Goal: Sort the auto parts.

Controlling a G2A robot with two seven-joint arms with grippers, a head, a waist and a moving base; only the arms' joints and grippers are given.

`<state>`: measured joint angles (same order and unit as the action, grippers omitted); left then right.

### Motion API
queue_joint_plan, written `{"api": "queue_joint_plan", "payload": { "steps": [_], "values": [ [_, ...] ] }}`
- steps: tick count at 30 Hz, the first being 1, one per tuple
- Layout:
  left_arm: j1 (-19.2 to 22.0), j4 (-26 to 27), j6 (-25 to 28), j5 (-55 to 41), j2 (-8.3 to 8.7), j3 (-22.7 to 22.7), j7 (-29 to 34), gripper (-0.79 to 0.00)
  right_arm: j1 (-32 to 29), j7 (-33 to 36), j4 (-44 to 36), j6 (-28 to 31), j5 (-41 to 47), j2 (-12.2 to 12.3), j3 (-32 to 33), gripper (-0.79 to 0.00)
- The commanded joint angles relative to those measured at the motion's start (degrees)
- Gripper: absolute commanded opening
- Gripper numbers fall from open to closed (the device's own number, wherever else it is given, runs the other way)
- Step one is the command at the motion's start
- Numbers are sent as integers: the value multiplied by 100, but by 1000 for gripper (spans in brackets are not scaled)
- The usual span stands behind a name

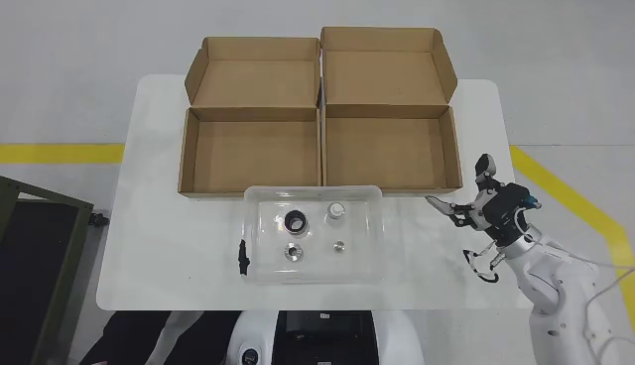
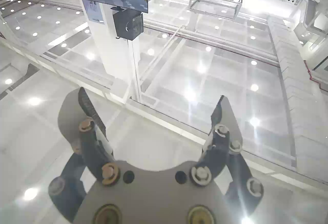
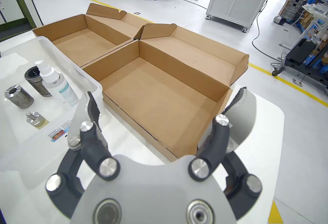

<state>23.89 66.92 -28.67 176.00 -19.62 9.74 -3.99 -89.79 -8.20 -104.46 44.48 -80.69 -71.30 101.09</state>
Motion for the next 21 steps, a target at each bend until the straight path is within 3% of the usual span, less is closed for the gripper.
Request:
{"api": "queue_joint_plan", "payload": {
  "steps": [1, 21],
  "values": [
    [0, 0, 0, 0, 0, 0, 0, 0, 0, 0, 0, 0, 0, 0, 0, 0],
    [0, 0, 0, 0, 0, 0, 0, 0, 9, 148, -195, -52, -116, 17, -129, 0]
  ]
}}
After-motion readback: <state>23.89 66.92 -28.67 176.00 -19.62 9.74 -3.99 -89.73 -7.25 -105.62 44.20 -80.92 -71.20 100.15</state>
